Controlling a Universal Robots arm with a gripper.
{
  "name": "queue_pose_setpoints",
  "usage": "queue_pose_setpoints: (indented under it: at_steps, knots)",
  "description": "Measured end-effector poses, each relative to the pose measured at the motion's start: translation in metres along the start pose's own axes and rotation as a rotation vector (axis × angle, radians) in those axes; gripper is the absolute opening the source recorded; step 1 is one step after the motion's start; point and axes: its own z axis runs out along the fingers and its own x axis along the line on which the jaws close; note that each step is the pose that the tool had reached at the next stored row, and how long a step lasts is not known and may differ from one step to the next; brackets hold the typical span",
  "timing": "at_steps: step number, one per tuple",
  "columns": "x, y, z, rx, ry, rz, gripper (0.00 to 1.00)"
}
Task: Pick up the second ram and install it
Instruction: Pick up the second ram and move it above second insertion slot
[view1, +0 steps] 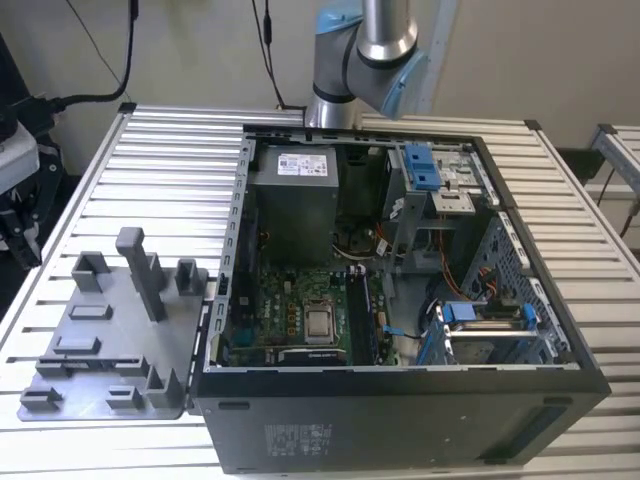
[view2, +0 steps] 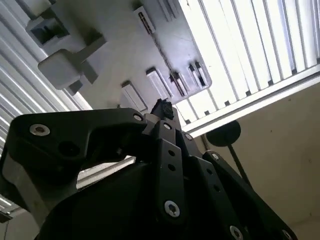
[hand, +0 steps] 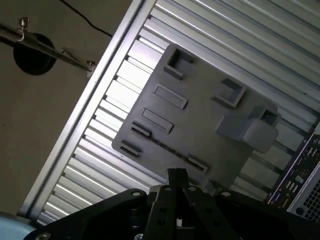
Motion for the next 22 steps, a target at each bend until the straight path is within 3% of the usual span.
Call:
queue_pose_setpoints:
  at_steps: [22]
  knots:
    - [-0.0007, 0.0012, 0.0, 0.0052, 0.0138, -0.389, 0.11]
